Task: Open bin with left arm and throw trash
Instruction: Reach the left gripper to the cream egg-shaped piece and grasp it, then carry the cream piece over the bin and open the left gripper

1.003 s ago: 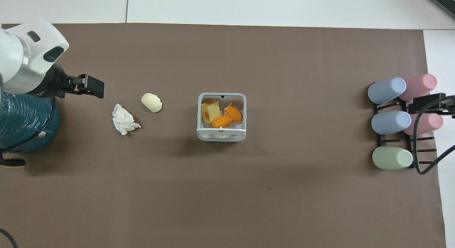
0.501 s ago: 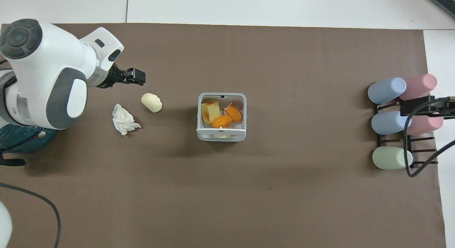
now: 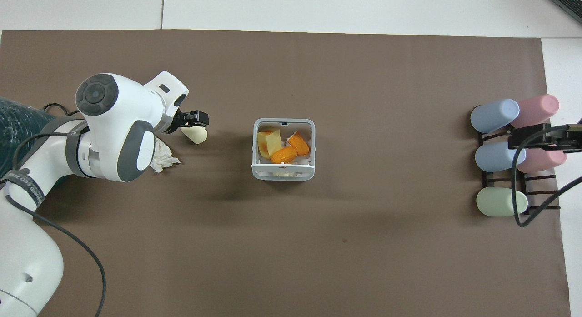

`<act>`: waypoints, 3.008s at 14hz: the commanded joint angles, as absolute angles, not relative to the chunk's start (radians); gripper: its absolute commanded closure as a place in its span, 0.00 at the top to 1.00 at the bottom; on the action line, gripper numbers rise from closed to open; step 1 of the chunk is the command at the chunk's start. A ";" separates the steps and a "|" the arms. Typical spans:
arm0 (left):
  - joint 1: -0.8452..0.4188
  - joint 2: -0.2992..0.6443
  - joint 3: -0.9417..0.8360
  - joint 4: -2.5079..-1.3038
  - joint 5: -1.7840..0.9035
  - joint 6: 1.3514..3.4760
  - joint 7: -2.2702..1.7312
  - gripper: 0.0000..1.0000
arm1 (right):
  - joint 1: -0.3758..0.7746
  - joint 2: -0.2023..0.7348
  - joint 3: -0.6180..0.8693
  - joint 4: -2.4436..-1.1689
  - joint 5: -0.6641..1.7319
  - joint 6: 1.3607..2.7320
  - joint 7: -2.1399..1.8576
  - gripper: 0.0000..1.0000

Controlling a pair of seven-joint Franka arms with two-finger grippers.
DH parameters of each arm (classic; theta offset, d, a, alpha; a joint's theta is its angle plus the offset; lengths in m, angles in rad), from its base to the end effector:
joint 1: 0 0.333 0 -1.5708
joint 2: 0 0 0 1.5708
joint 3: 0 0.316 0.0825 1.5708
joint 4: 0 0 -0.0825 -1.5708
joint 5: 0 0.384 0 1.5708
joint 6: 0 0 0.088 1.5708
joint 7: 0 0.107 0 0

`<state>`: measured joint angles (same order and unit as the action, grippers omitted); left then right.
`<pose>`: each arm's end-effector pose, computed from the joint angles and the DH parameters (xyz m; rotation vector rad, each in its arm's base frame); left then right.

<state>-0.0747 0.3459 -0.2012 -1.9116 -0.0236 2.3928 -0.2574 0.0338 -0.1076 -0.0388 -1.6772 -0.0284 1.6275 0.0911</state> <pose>0.6135 -0.1663 0.3326 3.0181 0.0213 0.1731 0.5260 -0.0067 0.6372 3.1150 -0.1484 0.0917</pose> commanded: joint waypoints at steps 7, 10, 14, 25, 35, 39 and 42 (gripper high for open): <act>-0.094 0.367 -0.189 -1.979 -0.009 2.529 -0.279 0.79 | 0.034 -0.120 -0.035 -1.686 -0.031 1.611 0.103 1.00; -0.094 0.370 -0.189 -1.991 -0.009 2.559 -0.281 0.67 | 0.032 -0.130 -0.035 -1.686 -0.031 1.611 0.104 1.00; -0.092 0.371 -0.189 -1.987 -0.009 2.550 -0.304 0.23 | 0.035 -0.137 -0.035 -1.686 -0.031 1.611 0.103 1.00; -0.184 0.356 -0.184 -1.657 -0.009 2.088 -0.480 0.00 | 0.025 -0.121 -0.040 -1.654 -0.034 1.572 0.089 1.00; -0.428 0.354 -0.190 -1.608 -0.011 2.077 -0.819 0.00 | 0.025 -0.077 -0.038 -1.646 -0.034 1.559 0.084 1.00; -0.449 0.344 -0.190 -1.675 -0.011 2.153 -0.850 0.13 | 0.028 -0.078 -0.038 -1.646 -0.032 1.555 0.084 1.00; -0.468 0.339 -0.190 -1.692 -0.011 2.160 -0.864 0.66 | 0.025 -0.078 -0.038 -1.646 -0.031 1.554 0.081 1.00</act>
